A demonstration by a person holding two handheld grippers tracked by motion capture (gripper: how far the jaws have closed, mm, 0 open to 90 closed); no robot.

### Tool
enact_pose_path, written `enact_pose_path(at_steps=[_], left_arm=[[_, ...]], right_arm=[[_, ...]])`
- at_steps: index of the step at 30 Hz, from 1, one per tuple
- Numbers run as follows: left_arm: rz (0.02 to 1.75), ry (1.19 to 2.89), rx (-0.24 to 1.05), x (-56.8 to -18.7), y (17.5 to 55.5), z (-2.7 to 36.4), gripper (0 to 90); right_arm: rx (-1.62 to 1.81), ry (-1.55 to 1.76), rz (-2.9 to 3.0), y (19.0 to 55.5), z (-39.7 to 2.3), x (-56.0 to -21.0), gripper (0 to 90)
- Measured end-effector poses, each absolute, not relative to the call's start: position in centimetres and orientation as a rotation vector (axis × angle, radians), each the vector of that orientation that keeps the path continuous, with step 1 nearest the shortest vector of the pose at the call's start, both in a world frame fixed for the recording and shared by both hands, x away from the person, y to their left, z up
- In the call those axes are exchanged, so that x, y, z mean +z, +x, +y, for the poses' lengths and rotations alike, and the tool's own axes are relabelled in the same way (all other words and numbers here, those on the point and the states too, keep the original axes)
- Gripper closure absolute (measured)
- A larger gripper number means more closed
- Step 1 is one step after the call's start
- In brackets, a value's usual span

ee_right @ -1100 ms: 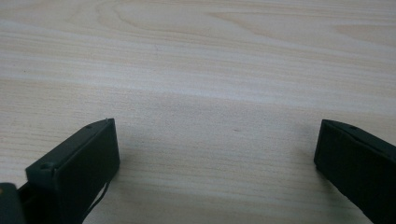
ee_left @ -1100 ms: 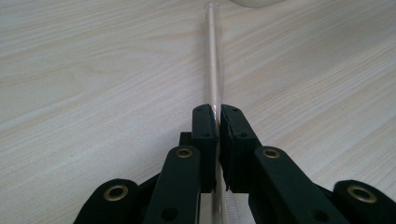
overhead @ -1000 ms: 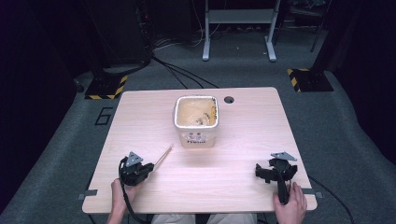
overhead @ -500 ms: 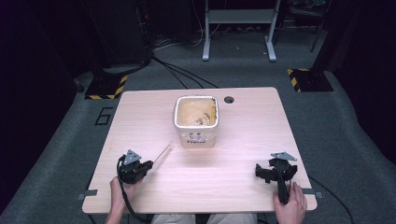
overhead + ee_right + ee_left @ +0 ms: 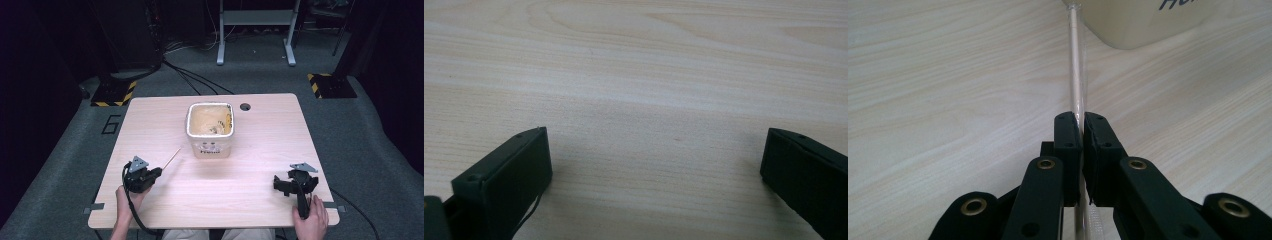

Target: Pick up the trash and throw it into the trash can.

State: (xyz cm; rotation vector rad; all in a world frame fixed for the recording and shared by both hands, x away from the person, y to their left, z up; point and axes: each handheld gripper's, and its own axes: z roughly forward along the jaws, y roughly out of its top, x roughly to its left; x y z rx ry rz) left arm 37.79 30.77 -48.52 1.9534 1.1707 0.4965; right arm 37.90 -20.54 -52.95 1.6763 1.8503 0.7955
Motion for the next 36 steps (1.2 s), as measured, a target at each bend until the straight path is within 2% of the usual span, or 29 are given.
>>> enact_pose_path(at_steps=[36], left_arm=[[1.129, 1.904, 0.566, -44.6, 39.4, 30.8, 85.1]], right_arm=[[0.796, 1.676, 1.851, 37.9, -20.5, -52.9, 0.0]])
